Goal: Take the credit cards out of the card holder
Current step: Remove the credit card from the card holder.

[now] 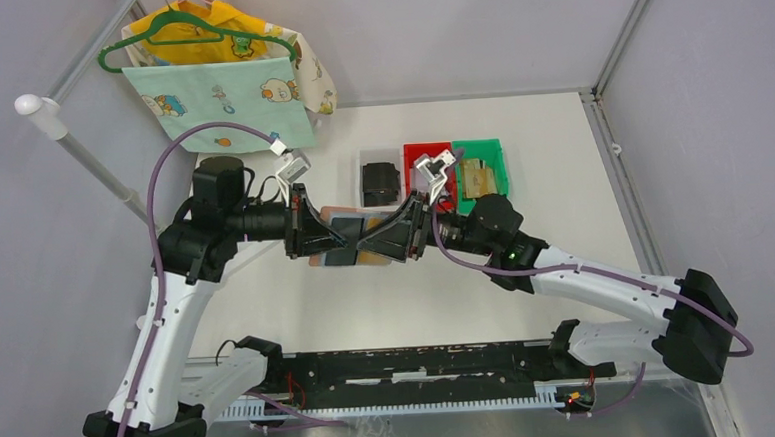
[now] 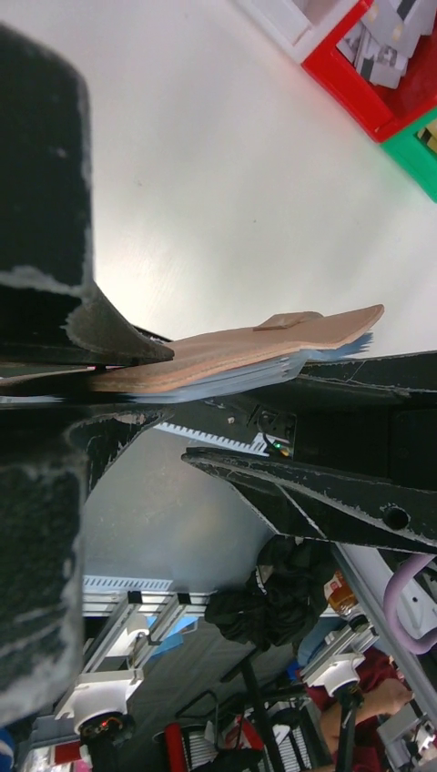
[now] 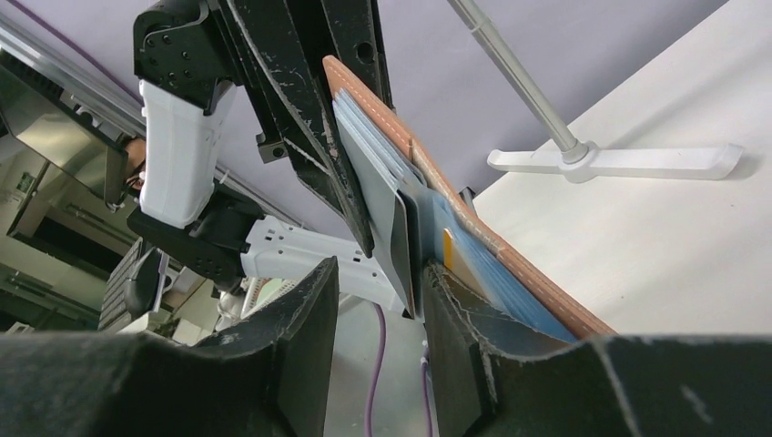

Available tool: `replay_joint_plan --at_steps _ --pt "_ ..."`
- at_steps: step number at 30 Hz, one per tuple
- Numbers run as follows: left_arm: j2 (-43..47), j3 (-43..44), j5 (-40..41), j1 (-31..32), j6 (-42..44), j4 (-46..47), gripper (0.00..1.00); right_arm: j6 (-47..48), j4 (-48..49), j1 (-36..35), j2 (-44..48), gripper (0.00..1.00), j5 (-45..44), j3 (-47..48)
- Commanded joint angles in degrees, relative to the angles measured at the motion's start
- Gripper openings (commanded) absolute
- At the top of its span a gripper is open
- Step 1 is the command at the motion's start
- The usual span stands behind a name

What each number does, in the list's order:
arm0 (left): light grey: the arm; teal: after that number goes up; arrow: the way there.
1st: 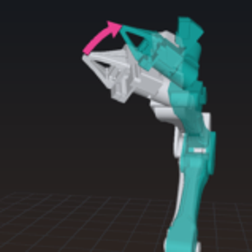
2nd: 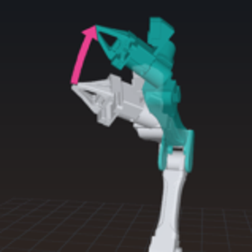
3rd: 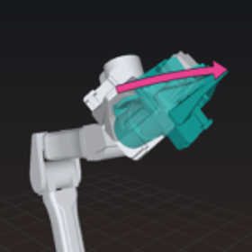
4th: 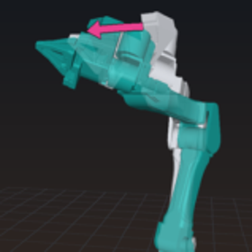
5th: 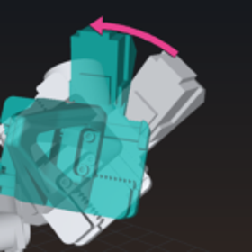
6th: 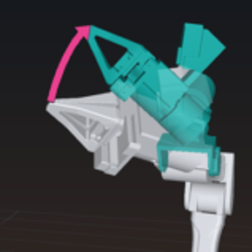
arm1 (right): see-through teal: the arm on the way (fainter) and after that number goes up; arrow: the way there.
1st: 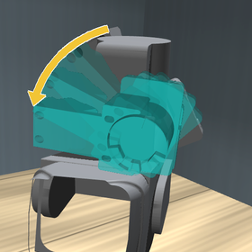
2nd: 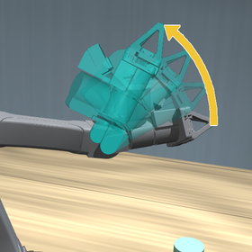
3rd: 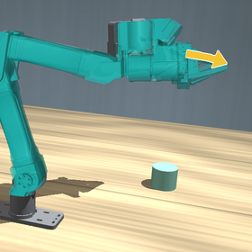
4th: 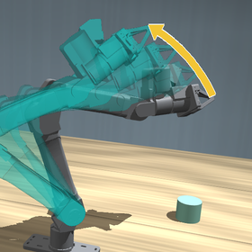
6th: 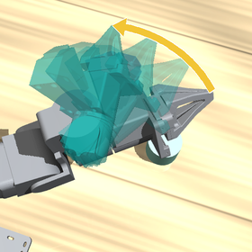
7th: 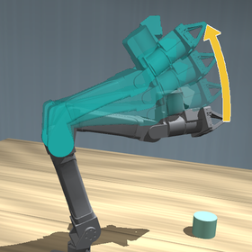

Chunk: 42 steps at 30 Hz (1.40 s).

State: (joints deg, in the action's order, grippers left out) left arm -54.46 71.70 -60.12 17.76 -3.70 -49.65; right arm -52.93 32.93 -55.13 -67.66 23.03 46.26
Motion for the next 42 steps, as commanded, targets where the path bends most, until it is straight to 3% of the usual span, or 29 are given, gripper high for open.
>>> replay_joint_plan --at_steps 1,5,13,18,22,29,31,32,37,42 --pt "0.11 -0.50 -8.73 1.52 0.54 1.11 0.11 -2.25 6.66 -0.58 -2.96 0.43 -4.49 1.10" --pt "-0.40 -0.51 -10.93 1.54 0.61 1.24 0.14 -5.76 14.99 -0.54 -3.44 0.37 -3.83 -1.47" --pt "-2.72 -0.07 -16.06 1.55 -0.95 0.96 0.33 -12.60 30.80 -0.57 -5.51 0.18 -1.81 -5.82" --pt "-3.15 -0.15 -16.96 1.50 -1.52 0.97 0.37 -14.04 33.87 -0.59 -6.42 0.15 -1.05 -6.08" --pt "-2.94 -0.03 -17.93 1.50 -1.46 0.96 0.34 -14.92 35.37 -0.58 -6.53 0.12 -0.91 -6.87" --pt "-3.51 0.25 -18.88 1.47 -1.37 0.78 0.15 -12.59 32.22 -0.58 -3.56 0.08 -1.65 -9.79" --pt "-3.44 0.28 -18.81 1.42 -1.13 0.78 0.12 -10.42 27.68 -0.58 -2.48 0.11 -2.14 -9.79" --pt "-3.43 0.24 -18.81 1.47 -1.11 0.78 0.10 -9.49 24.97 -0.58 -2.15 0.19 -2.20 -9.55" --pt "-3.49 0.19 -17.55 1.47 -0.89 0.05 0.05 -7.58 20.23 -0.66 -1.61 0.38 -3.21 -9.30" --pt "-3.71 0.78 -13.65 1.45 -2.63 -0.01 0.08 -7.28 19.45 -1.01 -2.80 0.45 -3.11 -8.28"
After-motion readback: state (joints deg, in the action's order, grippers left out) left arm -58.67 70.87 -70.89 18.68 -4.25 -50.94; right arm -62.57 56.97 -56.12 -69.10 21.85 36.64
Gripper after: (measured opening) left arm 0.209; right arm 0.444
